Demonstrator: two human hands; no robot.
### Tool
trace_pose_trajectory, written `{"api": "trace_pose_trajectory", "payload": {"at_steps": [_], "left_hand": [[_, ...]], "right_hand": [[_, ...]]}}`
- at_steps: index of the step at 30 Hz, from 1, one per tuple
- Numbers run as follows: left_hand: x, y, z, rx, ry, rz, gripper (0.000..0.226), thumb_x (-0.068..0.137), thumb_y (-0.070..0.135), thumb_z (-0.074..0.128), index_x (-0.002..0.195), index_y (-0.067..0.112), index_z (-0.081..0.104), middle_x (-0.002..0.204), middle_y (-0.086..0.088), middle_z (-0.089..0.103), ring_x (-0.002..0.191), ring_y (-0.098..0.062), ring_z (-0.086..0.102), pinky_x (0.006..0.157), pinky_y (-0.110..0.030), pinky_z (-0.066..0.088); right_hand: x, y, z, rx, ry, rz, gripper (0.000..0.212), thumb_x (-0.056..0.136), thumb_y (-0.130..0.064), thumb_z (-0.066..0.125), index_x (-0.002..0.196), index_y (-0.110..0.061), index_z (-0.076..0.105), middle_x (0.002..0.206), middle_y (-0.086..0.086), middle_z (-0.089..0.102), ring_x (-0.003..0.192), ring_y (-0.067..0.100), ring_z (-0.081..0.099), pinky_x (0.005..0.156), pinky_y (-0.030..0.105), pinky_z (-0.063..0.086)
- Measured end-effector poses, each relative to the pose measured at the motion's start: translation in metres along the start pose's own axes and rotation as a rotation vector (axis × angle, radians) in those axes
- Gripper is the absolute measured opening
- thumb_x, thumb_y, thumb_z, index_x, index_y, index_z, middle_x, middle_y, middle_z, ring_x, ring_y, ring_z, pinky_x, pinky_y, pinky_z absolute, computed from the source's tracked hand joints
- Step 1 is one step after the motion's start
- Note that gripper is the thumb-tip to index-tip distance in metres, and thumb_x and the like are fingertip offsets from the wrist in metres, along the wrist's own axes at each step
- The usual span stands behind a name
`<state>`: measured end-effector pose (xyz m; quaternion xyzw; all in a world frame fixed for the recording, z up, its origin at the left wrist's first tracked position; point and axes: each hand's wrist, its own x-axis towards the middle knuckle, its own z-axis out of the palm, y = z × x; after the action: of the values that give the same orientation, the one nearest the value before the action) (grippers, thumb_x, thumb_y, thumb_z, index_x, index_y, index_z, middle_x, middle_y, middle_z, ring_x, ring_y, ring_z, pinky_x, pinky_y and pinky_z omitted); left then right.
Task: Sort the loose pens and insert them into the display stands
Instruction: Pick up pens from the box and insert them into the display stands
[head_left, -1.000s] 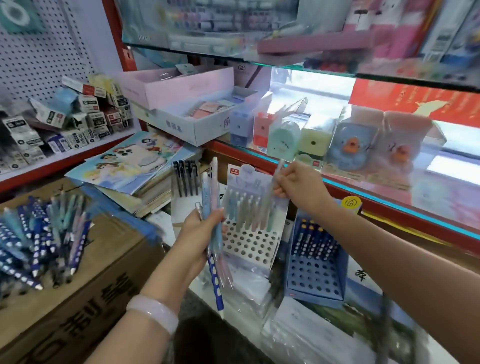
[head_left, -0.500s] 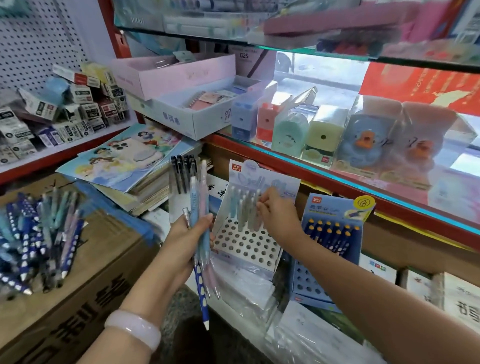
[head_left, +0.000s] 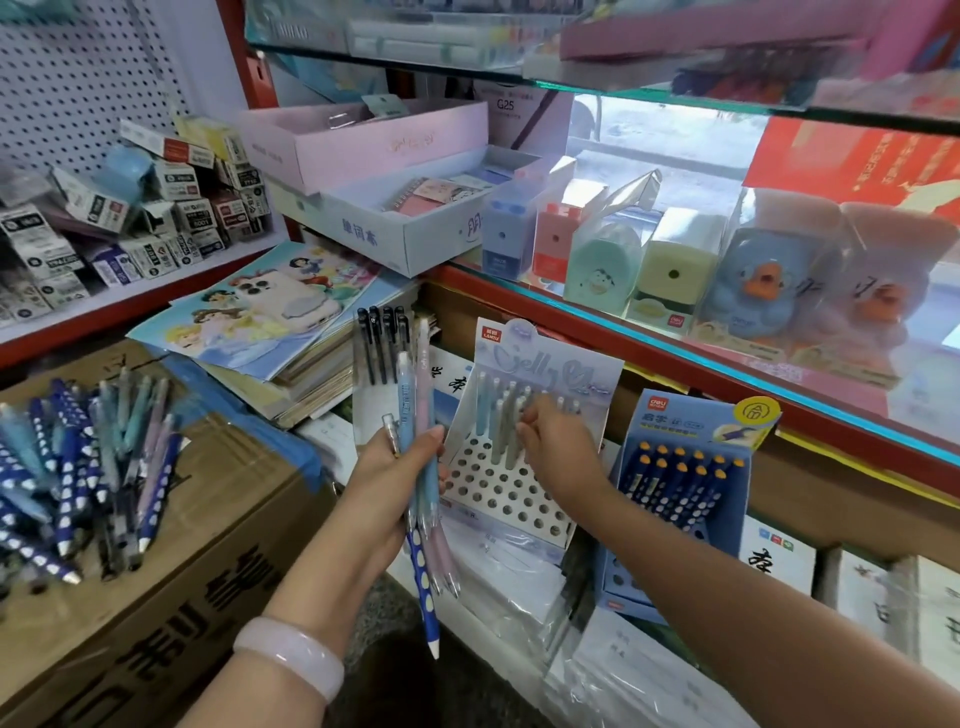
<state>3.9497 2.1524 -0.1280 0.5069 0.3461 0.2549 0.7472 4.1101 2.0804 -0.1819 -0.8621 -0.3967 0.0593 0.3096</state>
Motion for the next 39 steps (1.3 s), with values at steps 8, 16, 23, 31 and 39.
{"api": "trace_pose_trajectory", "payload": {"at_steps": [8, 16, 23, 31, 39], "left_hand": [[0.000, -0.001, -0.004, -0.005, -0.012, -0.017, 0.004, 0.089, 0.014, 0.056, 0.092, 0.012, 0.055, 0.072, -0.005, 0.056, 0.062, -0.013, 0.053, 0.057, -0.022, 0.050], [-0.002, -0.003, -0.008, -0.033, -0.083, -0.041, 0.012, 0.087, 0.013, 0.058, 0.098, 0.008, 0.055, 0.074, -0.006, 0.057, 0.059, -0.013, 0.053, 0.053, -0.021, 0.049], [-0.008, -0.007, -0.009, 0.054, -0.144, -0.031, 0.013, 0.086, 0.009, 0.060, 0.096, 0.004, 0.054, 0.071, -0.008, 0.057, 0.049, -0.010, 0.053, 0.045, -0.019, 0.047], [-0.009, -0.008, -0.009, 0.094, -0.187, -0.061, 0.018, 0.082, -0.001, 0.063, 0.096, 0.005, 0.051, 0.065, -0.004, 0.056, 0.049, -0.010, 0.052, 0.046, -0.019, 0.047], [-0.005, -0.008, -0.011, 0.040, -0.143, -0.106, 0.013, 0.086, 0.002, 0.059, 0.096, 0.005, 0.052, 0.066, -0.007, 0.054, 0.049, -0.011, 0.052, 0.045, -0.018, 0.048]], "right_hand": [[0.000, 0.005, 0.007, -0.059, -0.057, 0.053, 0.014, 0.096, -0.015, 0.046, 0.102, -0.007, 0.056, 0.092, 0.011, 0.065, 0.086, 0.025, 0.061, 0.067, 0.028, 0.043], [0.002, -0.032, -0.027, 0.193, 0.006, 0.037, 0.029, 0.095, -0.031, 0.051, 0.075, -0.015, 0.063, 0.066, 0.001, 0.065, 0.052, 0.011, 0.059, 0.063, 0.032, 0.054], [0.017, -0.086, -0.045, 0.543, -0.206, 0.142, 0.025, 0.093, -0.039, 0.053, 0.089, -0.017, 0.063, 0.077, -0.006, 0.054, 0.067, 0.009, 0.047, 0.060, 0.022, 0.038], [0.019, -0.085, -0.043, 0.869, -0.263, 0.346, 0.021, 0.091, -0.027, 0.060, 0.073, -0.014, 0.059, 0.066, -0.001, 0.045, 0.059, 0.009, 0.042, 0.057, 0.019, 0.043], [0.026, -0.053, -0.079, 0.876, 0.118, 0.291, 0.020, 0.095, -0.023, 0.050, 0.095, -0.008, 0.062, 0.081, 0.005, 0.059, 0.072, 0.014, 0.057, 0.076, 0.027, 0.053]]}}
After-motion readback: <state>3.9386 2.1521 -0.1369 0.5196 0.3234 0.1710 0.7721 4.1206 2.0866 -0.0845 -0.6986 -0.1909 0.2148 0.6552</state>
